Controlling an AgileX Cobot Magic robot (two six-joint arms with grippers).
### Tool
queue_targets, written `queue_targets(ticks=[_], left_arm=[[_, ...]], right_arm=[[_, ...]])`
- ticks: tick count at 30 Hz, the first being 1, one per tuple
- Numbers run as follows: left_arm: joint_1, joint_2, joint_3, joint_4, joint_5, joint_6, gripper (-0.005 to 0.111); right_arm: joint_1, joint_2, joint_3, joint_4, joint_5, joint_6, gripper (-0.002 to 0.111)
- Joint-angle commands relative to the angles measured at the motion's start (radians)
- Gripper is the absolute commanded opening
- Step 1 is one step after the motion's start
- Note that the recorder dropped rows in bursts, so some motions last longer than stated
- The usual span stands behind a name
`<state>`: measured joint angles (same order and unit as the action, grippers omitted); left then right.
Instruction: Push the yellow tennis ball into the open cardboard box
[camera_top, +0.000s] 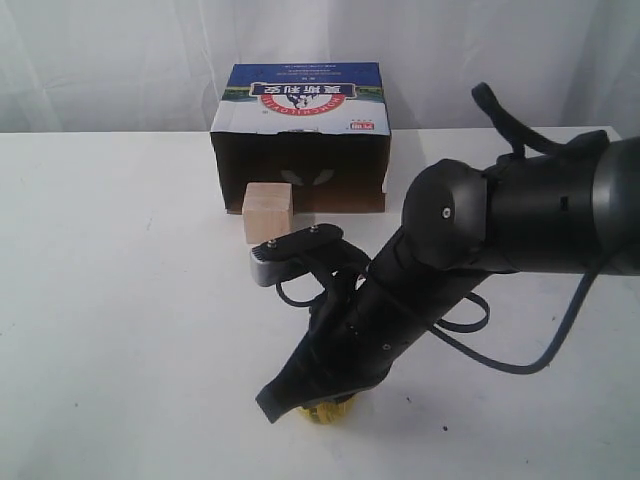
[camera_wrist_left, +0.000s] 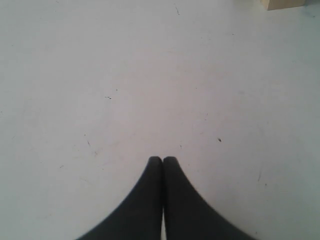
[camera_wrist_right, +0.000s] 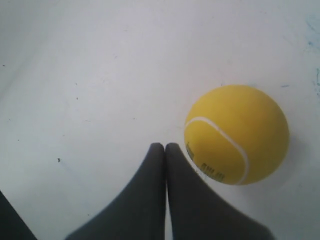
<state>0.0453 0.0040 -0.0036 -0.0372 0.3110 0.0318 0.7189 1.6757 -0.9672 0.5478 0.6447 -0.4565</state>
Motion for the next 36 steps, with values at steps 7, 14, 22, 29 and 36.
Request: queue_targets(ticks=[7, 14, 22, 29, 36], left_arm=[[0.003, -0.004, 0.004, -0.009, 0.021, -0.006, 0.000], [0.003, -0.004, 0.004, -0.009, 0.021, -0.006, 0.000], [0.003, -0.004, 0.004, -0.009, 0.021, -0.006, 0.000], [0.003, -0.004, 0.004, -0.009, 0.021, -0.006, 0.000], [0.003, -0.004, 0.004, -0.009, 0.021, -0.006, 0.000]], right_arm=[[0.001, 0.062, 0.003, -0.022, 0.001, -0.009, 0.000], [-0.005, 0.066, 0.003, -0.119, -0.048, 0.102, 0.000], [-0.012, 0.066, 0.003, -0.160, -0.069, 0.124, 0.000], [-0.012, 0.066, 0.003, -0.160, -0.102, 0.132, 0.000], [-0.012, 0.066, 0.003, -0.164, -0.131, 0.157, 0.000]])
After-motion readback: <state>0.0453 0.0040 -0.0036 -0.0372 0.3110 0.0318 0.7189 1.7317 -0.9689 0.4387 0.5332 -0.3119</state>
